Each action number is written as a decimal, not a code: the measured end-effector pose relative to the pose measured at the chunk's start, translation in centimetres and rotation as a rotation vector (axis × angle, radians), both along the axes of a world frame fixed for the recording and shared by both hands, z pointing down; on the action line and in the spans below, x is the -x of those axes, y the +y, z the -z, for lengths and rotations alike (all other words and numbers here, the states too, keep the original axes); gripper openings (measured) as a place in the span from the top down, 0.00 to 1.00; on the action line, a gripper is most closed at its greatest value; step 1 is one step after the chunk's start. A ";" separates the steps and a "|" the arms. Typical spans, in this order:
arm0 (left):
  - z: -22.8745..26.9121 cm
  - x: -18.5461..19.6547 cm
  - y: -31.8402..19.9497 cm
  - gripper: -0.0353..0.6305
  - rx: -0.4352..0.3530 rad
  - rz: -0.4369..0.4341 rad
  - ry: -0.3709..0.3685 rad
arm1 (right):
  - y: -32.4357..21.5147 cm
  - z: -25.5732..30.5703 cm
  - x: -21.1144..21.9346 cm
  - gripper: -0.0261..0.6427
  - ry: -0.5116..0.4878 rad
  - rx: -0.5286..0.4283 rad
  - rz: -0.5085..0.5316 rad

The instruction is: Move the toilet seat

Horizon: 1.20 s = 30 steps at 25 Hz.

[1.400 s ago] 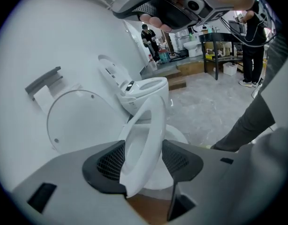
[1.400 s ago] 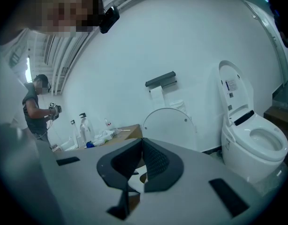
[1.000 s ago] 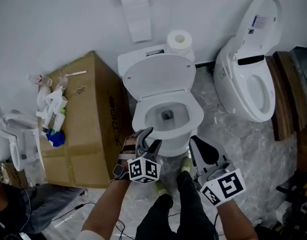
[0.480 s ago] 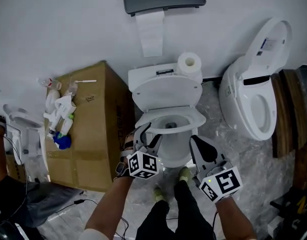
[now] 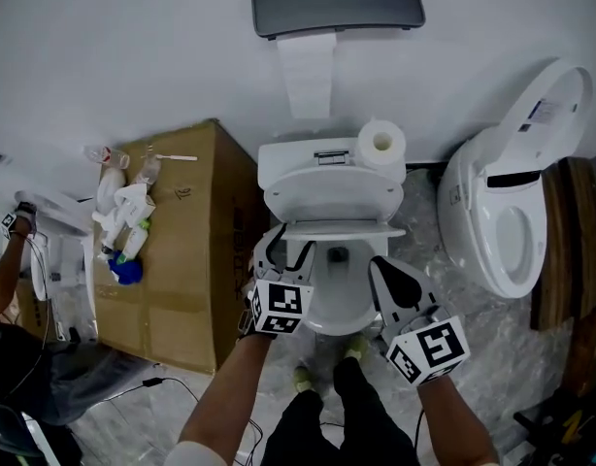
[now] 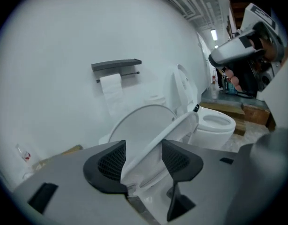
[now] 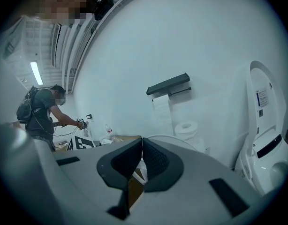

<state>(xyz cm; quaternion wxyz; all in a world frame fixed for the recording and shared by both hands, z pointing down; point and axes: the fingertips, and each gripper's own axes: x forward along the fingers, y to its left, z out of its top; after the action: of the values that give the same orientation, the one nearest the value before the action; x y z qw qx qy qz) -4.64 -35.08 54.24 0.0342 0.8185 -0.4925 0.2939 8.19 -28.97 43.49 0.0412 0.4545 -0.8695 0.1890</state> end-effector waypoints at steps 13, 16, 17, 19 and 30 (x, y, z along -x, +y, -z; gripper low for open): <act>0.4 0.8 -5.8 0.59 -0.010 0.222 0.187 | -4.6 -1.4 0.3 0.94 0.018 0.028 0.002; 0.5 1.0 -6.9 0.59 -0.022 0.235 0.208 | -5.6 -1.3 0.9 0.94 0.030 0.026 -0.005; 0.5 1.1 -7.3 0.59 -0.026 0.241 0.213 | -5.9 -1.3 1.0 0.94 0.030 0.028 -0.009; 0.5 1.0 -8.1 0.59 -0.035 0.247 0.220 | -6.6 -1.6 1.2 0.94 0.035 0.035 -0.019; 0.4 0.9 -11.0 0.59 -0.062 0.244 0.248 | -10.4 -4.8 3.3 0.94 0.063 0.085 -0.040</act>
<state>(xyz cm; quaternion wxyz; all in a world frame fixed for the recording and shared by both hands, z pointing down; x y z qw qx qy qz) -5.56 -46.13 53.86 0.1048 0.7833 -0.5890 0.1691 4.91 -39.36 48.26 0.0843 0.4756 -0.8496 0.2121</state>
